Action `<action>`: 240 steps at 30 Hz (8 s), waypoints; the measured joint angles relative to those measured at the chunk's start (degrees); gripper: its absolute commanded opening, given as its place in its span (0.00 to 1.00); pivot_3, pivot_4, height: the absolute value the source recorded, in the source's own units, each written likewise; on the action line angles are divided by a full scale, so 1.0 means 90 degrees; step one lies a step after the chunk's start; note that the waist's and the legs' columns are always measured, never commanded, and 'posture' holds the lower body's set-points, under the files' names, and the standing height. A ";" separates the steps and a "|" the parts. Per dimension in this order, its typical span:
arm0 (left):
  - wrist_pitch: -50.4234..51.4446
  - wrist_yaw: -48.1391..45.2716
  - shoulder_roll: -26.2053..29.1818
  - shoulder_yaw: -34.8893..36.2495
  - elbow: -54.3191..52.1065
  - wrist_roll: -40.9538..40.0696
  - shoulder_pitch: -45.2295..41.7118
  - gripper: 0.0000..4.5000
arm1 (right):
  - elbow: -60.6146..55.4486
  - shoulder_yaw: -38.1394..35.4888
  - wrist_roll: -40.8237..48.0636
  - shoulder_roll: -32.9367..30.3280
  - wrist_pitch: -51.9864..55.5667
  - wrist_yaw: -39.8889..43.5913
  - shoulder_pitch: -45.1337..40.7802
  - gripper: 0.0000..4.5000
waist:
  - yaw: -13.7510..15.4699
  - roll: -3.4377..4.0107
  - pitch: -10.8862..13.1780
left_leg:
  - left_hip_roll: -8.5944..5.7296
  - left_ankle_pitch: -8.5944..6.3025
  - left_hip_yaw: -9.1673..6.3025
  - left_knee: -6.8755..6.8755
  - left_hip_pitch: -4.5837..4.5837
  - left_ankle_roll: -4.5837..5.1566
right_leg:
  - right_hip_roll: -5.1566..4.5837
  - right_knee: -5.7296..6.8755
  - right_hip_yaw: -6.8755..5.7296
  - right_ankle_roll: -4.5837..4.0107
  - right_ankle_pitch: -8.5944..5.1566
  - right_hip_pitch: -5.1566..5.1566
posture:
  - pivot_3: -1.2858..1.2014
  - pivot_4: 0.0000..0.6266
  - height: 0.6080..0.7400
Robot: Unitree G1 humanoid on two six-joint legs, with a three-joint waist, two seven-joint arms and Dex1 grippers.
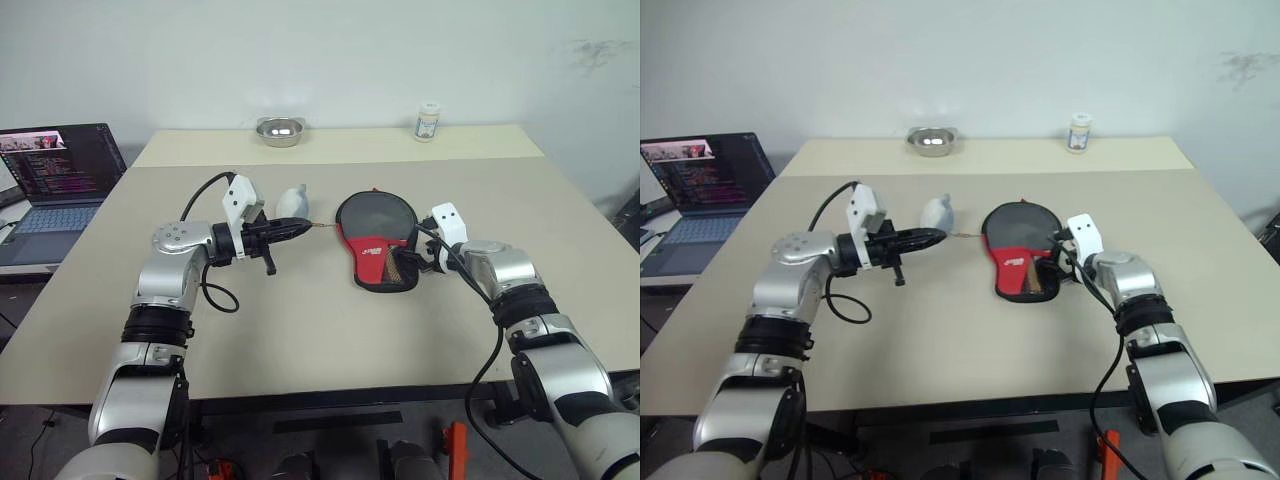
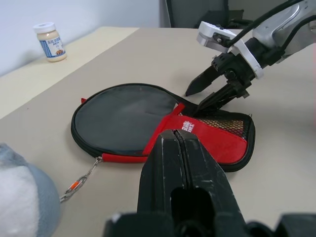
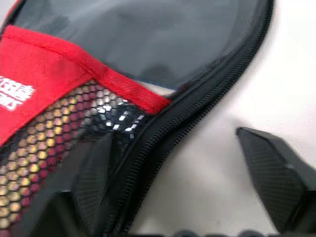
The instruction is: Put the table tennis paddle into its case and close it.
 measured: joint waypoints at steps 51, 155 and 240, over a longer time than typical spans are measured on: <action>0.1235 -0.1532 0.1594 -0.0276 -0.2119 -0.0662 0.1653 0.00 | -0.7030 -0.0152 0.2060 -0.0085 0.5267 0.0132 0.3091 0.01 | 0.0170 0.0006 -0.0012 | 0.0007 -0.0016 -0.0011 -0.0011 -0.0005 0.0018 | 0.0003 -0.0011 -0.0015 -0.0008 0.0004 -0.0005 | 0.52 0.24 1.00; -0.1954 0.3519 -0.1085 -0.1937 0.5764 0.3825 -0.2651 0.06 | -0.4790 0.1964 0.0073 0.0573 0.0934 0.0307 0.2362 1.00 | 0.0187 -0.0024 -0.0036 | -0.0003 -0.0014 -0.0021 -0.0002 0.0109 0.0021 | 0.0008 -0.0003 -0.0034 0.0007 0.0007 0.0114 | 0.52 0.24 1.00; -0.3765 0.0600 -0.1546 -0.0031 0.5180 0.1912 -0.2578 0.99 | -0.8091 0.0493 0.1254 0.0173 0.4194 0.0708 0.2101 1.00 | 0.0058 0.0041 -0.0110 | -0.0006 -0.0005 -0.0022 0.0000 -0.0026 0.0006 | -0.0001 -0.0016 -0.0035 0.0019 0.0007 -0.0017 | 0.52 0.24 1.00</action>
